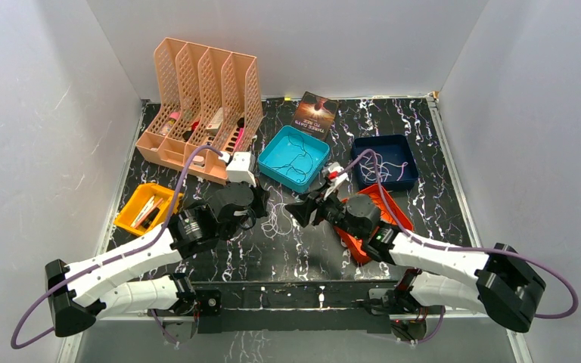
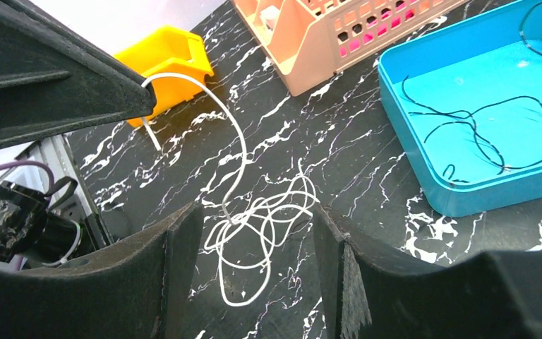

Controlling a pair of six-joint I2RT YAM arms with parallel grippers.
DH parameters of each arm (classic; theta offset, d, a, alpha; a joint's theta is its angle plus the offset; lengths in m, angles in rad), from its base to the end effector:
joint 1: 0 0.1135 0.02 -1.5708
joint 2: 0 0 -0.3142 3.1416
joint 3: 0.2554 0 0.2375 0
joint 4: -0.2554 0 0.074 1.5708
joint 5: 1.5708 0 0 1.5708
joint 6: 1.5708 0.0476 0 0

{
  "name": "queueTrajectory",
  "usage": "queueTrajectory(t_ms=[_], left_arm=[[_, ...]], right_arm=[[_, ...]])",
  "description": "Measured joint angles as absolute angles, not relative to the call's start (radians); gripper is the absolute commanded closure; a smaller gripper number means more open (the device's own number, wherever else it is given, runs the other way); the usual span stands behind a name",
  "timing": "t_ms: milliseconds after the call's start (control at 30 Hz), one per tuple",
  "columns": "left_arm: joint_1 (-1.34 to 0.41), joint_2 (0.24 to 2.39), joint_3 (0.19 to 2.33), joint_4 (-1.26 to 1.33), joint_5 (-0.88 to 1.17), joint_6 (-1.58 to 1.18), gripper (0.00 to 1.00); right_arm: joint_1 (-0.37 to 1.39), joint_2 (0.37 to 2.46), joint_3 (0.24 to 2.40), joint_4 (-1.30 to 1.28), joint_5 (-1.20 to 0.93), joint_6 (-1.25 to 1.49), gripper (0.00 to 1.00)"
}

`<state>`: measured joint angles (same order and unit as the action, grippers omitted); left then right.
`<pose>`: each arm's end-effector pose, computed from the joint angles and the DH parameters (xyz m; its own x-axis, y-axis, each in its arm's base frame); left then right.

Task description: Untangle the cables

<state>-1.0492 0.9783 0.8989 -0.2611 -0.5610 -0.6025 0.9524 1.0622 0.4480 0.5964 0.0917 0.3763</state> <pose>0.1147 -0.1487 0.3776 -0.4115 -0.2469 -0.8773 0.3047 0.8699 -0.3878 0.1257 0.1692 0.3024 -0.2883 0.2261 -0.9305 -0.7014 0.6116 0.3659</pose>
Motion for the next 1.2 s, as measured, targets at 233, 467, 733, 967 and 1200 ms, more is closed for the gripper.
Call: queueTrajectory(t_ms=[233,467,733,967,1200], left_arm=[[-1.049,0.987,0.899,-0.261,-0.556,-0.601,1.00],[-1.049,0.987,0.928,-0.262,-0.545,-0.591,1.00],[-1.049,0.987,1.045,-0.262,-0.533,-0.537,1.00],[-1.049,0.996,1.219,-0.254,-0.531,-0.430,1.00],[-1.049,1.026,1.389,-0.231,-0.537,-0.289,1.00]], right_arm=[[0.952,1.199,0.496,0.673,0.021,0.360,0.35],[0.952,1.359,0.553,0.783,0.007,0.361,0.46],[0.951,1.546,0.600,0.891,0.018,0.381,0.54],[0.951,1.618,0.619,0.944,-0.008,0.406,0.56],[0.951,1.653,0.585,0.982,-0.029,0.426,0.56]])
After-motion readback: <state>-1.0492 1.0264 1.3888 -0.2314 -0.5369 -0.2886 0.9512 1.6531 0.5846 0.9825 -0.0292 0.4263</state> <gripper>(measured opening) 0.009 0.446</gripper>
